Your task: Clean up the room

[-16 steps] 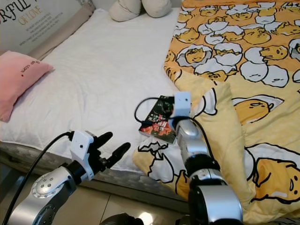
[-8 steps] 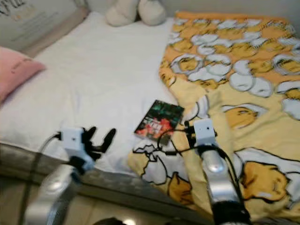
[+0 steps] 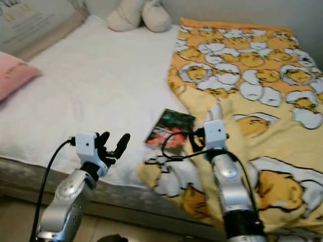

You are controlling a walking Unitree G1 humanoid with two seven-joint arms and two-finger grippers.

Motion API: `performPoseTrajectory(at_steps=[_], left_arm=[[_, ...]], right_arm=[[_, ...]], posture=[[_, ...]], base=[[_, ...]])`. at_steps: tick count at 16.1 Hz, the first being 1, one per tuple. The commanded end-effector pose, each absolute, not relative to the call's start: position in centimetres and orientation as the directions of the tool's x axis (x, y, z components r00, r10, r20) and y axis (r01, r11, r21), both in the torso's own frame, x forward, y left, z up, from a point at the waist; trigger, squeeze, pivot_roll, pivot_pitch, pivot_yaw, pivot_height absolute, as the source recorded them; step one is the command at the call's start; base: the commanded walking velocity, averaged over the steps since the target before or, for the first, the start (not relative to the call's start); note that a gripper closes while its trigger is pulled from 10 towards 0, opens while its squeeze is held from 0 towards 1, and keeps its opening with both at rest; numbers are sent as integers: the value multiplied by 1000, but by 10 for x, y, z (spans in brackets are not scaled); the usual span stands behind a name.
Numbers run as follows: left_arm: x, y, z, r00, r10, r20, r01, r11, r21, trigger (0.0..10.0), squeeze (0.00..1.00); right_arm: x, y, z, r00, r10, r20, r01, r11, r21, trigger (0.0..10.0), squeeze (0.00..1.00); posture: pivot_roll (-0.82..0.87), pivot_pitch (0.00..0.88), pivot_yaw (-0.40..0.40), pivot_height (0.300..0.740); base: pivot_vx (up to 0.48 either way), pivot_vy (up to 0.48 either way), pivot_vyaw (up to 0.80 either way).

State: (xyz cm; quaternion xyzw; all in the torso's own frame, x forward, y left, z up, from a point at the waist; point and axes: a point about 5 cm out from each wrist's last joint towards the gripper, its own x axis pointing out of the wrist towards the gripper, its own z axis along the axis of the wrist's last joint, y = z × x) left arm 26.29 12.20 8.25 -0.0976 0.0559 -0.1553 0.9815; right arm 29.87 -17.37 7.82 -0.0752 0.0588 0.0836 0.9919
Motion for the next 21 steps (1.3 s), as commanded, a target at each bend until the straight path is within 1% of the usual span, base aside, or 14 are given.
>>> performPoseTrajectory(at_steps=[1,3,5,7,10,13,16,18,21], left_arm=[[266,127,84,946,-317,-70,300,935,-189,10000,0],[269,124,87,935,-350,-59,336,927,-168,10000,0],[270,124,87,934,-352,-62,342,930,-135,10000,0],[272,125,85,932,-356,-74,347,931,-113,10000,0],[272,128,83,936,-344,-78,334,935,-121,10000,0],[273,135,80,943,-320,-88,310,944,-113,10000,0],[275,142,83,957,-281,-70,273,956,-113,10000,0],[277,144,83,968,-242,-62,233,964,-125,10000,0],[279,139,88,971,-236,-40,230,966,-120,10000,0]], right_arm=[[300,-167,80,976,181,-125,-197,972,-130,10000,0],[299,-166,77,976,172,-132,-188,975,-117,10000,0],[298,-168,75,977,164,-137,-181,976,-119,10000,0],[298,-173,75,982,139,-127,-155,980,-128,10000,0],[298,-176,74,988,100,-115,-114,986,-122,10000,0],[294,-179,66,989,68,-128,-75,996,-55,10000,0],[294,-174,66,991,76,-115,-84,994,-67,10000,0],[297,-171,69,992,80,-94,-90,990,-105,10000,0],[299,-170,70,993,71,-91,-80,991,-107,10000,0]], posture=[[-150,0,53,731],[-153,0,69,715],[-153,0,74,698],[-155,0,83,682],[-154,0,91,661],[-148,0,93,637],[-145,0,88,617],[-147,0,91,613],[-147,0,94,613]], base=[[0,480,-513],[0,480,-469],[0,452,-459],[0,0,-463],[0,0,-467],[0,0,-465],[0,0,-463],[0,0,-231],[0,0,0]])
